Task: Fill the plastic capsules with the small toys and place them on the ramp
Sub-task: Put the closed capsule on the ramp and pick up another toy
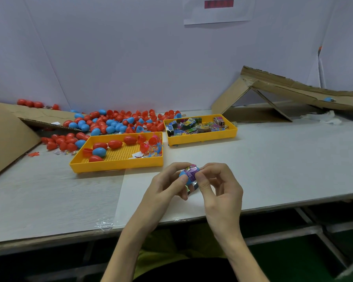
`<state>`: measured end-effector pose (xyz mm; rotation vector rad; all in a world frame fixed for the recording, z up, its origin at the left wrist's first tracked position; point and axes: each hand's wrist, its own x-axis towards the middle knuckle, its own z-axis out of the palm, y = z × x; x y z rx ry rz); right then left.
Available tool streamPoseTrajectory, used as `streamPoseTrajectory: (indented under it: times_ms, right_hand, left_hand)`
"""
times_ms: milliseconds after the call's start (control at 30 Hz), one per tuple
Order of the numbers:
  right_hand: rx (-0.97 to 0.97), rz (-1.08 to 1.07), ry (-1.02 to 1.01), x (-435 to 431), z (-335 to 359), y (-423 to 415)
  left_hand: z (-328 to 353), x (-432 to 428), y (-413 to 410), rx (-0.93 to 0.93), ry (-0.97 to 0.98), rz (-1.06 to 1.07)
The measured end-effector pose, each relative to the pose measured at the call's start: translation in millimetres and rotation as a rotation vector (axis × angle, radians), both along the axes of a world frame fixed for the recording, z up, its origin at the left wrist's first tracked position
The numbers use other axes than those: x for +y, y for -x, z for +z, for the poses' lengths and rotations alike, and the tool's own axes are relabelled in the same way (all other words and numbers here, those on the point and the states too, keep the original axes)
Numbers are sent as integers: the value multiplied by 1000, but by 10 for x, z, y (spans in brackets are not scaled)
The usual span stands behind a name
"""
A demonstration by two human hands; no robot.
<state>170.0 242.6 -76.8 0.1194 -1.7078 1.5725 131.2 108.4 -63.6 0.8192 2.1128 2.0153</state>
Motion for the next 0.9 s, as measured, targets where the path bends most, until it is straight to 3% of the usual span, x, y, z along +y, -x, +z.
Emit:
streamPoseTrajectory:
  times_ms: [500,700,900]
  right_hand:
    - [-35,-77,-25,-17,-31,7]
    - [-43,-118,-81,-65,-19,-23]
    - [-25,-126,32,-54,-2,-7]
  left_hand:
    - [28,9,-27,-13,18,5]
    - [15,39,-87,131,136,25]
    - [10,11,-65,127,84,62]
